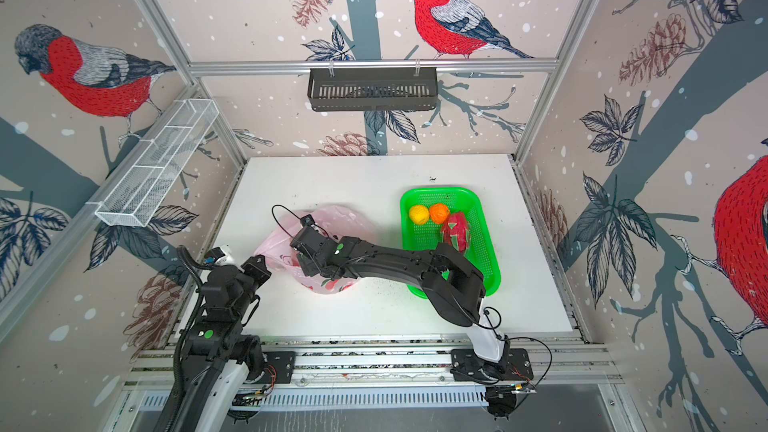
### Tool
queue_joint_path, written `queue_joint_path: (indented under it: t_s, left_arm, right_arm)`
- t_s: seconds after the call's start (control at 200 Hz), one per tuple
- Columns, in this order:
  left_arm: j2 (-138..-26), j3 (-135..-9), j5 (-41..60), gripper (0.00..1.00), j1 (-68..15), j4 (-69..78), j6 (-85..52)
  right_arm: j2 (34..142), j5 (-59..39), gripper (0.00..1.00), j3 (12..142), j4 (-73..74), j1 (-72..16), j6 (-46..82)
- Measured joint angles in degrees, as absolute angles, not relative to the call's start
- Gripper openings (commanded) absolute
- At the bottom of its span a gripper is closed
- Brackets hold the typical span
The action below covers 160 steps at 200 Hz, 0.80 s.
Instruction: Untie the knot of the plastic bag and take out the fruit
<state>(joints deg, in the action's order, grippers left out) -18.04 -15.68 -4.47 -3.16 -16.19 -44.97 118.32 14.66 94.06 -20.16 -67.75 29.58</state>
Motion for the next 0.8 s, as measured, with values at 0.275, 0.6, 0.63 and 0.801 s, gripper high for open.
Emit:
queue_joint_path:
  t_s: [0.275, 0.6, 0.63, 0.801]
  left_arm:
    - [-17.6, -15.7, -3.2, 0.00, -3.2, -17.1, -44.6]
    - [-17.6, -15.7, -3.0, 0.00, -3.2, -17.1, -44.5]
    - [-17.6, -15.7, -3.0, 0.00, -3.2, -17.1, -44.5]
    - [-17.6, -15.7, -2.8, 0.00, -3.2, -17.1, -44.5]
  right_arm:
    - [121.9, 15.1, 1.00, 98.5, -20.5, -66.4, 30.0]
    - [125.0, 14.9, 0.99, 101.2, -20.5, -65.2, 30.0]
    - [125.4, 14.8, 0.99, 101.5, -20.4, -65.1, 30.0]
    - [127.5, 13.6, 0.99, 102.1, -19.6, -64.4, 30.2]
